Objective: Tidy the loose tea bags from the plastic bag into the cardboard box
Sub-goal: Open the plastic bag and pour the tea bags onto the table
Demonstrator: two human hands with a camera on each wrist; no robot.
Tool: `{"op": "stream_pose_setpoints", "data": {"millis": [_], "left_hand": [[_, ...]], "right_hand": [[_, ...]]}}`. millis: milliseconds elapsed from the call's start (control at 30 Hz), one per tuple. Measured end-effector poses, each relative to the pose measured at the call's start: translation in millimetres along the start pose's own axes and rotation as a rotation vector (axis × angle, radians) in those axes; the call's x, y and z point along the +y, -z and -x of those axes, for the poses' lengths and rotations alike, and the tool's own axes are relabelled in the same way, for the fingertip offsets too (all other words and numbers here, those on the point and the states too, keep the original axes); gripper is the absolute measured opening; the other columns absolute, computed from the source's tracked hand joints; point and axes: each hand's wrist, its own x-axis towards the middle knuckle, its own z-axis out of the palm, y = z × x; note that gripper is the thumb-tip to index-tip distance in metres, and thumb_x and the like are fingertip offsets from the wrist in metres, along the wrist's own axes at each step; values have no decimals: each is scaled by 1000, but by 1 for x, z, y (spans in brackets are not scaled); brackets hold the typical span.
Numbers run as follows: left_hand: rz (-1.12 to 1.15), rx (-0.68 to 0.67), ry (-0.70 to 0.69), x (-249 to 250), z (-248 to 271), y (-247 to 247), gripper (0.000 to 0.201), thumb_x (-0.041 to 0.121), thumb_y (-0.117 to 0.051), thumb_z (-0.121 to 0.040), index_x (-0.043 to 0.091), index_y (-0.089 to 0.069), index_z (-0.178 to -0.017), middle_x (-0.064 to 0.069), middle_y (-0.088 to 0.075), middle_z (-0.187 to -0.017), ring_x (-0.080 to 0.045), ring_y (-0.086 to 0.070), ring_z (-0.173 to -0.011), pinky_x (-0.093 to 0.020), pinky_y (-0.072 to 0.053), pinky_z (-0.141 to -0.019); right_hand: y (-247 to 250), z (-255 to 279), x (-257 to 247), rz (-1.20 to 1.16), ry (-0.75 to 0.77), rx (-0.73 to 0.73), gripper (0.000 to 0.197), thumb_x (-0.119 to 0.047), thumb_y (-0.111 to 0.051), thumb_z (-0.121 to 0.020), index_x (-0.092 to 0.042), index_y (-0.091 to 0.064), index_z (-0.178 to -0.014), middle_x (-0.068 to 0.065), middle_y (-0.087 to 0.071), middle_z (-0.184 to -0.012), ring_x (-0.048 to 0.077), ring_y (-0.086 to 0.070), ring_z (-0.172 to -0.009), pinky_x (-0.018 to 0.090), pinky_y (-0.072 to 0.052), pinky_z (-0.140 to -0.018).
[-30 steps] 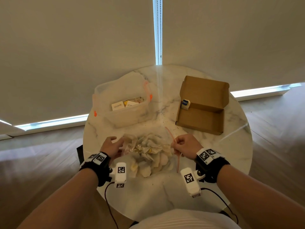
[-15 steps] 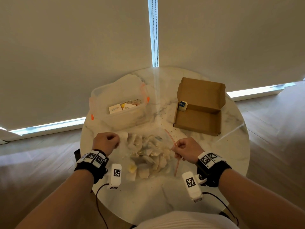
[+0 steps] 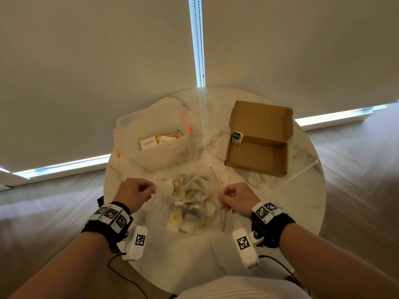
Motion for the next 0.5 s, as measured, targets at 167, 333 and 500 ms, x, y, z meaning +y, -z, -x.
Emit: {"op": "stream_pose_setpoints", "data": {"millis": [167, 333, 500], "left_hand": [[-181, -35, -234, 48, 3, -9, 20, 24, -59, -97, 22, -72, -113, 5, -72, -89, -9, -63, -83, -28, -51, -88], [-392, -594, -372, 110, 8, -56, 44, 53, -25, -104, 43, -47, -141, 11, -66, -121, -7, -58, -112, -33, -39, -104], [-658, -456, -260, 110, -5, -87, 51, 64, -39, -95, 26, -69, -111, -1, -67, -115, -23, -61, -105, -36, -48, -88]], "right_hand": [[-15, 4, 0, 112, 76, -121, 10, -15, -64, -92, -10, -73, -91, 0, -75, -82, 5, -66, -70, 12, -45, -58], [-24, 5, -8, 280, 181, -269, 23, 1, -53, -89, -12, -65, -74, -2, -56, -72, 14, -51, -69, 33, -49, -71], [-11, -1, -7, 349, 169, -345, 39, 6, -49, -86, -6, -69, -117, -4, -68, -99, 4, -58, -87, 12, -46, -78]]}}
